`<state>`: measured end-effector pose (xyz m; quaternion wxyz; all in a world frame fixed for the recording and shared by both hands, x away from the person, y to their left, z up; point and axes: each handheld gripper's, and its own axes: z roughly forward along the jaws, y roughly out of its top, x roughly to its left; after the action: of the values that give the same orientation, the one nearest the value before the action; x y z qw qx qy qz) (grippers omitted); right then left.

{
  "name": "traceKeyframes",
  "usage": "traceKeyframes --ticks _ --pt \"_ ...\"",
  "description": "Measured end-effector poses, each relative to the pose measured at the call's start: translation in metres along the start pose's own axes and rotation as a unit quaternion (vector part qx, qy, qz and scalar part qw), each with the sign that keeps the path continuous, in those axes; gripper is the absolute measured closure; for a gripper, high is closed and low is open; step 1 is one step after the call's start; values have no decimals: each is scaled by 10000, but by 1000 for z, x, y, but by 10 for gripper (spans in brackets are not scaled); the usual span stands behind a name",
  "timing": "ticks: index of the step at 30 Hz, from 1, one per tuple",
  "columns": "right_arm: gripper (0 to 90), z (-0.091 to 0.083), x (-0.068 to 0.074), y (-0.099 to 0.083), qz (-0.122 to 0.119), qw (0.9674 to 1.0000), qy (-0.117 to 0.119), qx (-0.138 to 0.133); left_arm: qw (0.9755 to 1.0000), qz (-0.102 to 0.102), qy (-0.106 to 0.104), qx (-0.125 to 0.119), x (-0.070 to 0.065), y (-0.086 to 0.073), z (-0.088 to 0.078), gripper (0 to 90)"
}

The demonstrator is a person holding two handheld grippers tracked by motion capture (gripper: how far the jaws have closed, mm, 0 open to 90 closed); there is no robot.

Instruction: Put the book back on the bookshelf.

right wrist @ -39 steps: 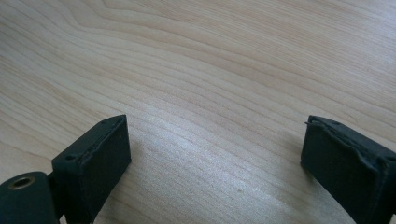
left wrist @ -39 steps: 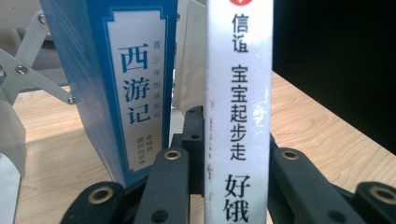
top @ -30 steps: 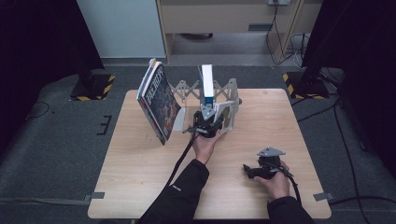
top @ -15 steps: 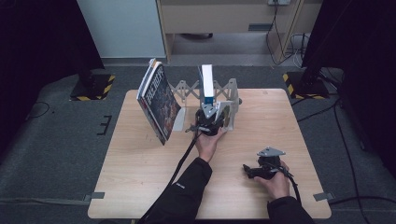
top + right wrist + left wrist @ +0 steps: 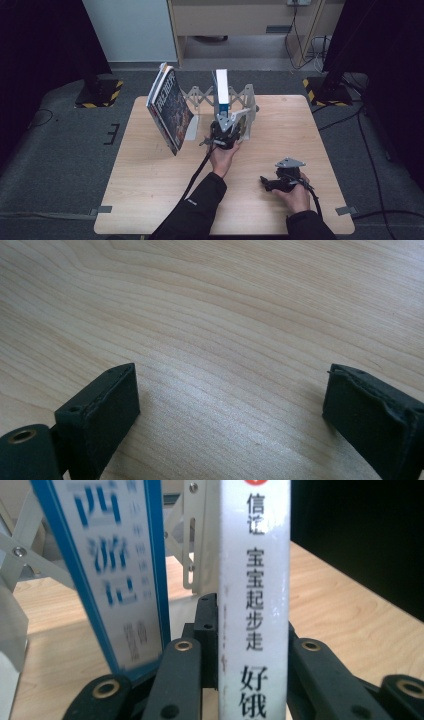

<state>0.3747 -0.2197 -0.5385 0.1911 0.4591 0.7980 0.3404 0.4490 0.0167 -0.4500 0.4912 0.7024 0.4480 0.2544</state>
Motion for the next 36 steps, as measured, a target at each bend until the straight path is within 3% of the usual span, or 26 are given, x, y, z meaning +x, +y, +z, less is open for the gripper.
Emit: traceKeyframes --ticks 14,25,32,36 --pt "78 0 0 0 0 10000 -4 6 9990 95 -86 433 -7 -45 -5 736" --pt "75 0 1 0 -3 10000 -11 -1 9984 11 -186 529 -6 -63 -2 722" --pt "73 0 1 0 -4 10000 -11 0 9982 229 -437 335 -5 -65 -10 667" --pt "73 0 1 0 3 10000 -9 3 9981 355 -459 213 -5 -68 -22 632"
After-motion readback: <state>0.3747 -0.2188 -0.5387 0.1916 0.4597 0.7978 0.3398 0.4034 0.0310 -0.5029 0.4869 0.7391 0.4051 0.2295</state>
